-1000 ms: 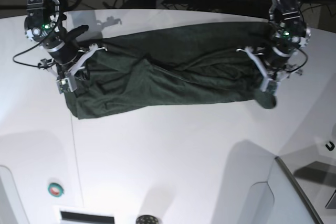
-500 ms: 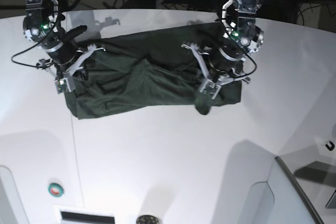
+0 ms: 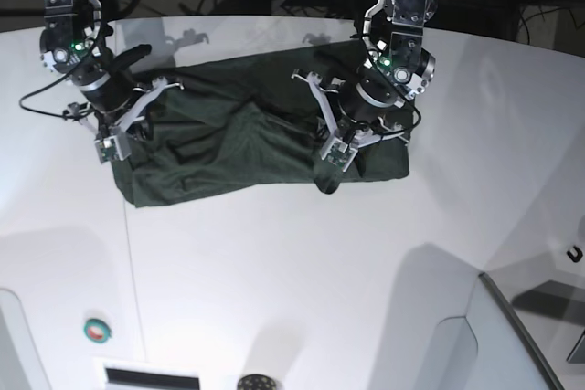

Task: Layout the t-shirt on the table in an organized manner, then fold the t-shirt properly
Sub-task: 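Fold the held strip end with the left gripper toward the right gripper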

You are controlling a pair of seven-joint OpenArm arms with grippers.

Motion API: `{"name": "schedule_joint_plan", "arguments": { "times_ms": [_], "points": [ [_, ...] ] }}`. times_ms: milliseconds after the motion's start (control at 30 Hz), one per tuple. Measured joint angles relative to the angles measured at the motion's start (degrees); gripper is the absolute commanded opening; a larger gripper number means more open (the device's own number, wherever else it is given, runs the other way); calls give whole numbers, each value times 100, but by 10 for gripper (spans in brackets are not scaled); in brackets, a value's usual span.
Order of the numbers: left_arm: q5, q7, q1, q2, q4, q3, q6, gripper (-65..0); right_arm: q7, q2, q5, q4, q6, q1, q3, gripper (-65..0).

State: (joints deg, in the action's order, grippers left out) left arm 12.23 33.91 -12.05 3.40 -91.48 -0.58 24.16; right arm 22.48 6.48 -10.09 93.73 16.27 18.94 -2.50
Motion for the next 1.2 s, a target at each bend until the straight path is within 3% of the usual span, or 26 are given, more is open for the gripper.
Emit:
{"name": "schedule_joint_plan", "arguments": {
  "times_ms": [733, 1033, 1200],
  "points": [
    [-2, 195, 13, -4, 2, -363, 0, -650, 0, -2, 0, 0, 0, 2, 0, -650],
    [-15, 212, 13, -37, 2, -901, 2, -311, 0, -2, 0, 15, -2, 13, 17, -650],
    [-2, 212, 13, -35, -4, -992, 0, -224, 0, -2, 0, 15, -2, 13, 15, -650]
  ]
}}
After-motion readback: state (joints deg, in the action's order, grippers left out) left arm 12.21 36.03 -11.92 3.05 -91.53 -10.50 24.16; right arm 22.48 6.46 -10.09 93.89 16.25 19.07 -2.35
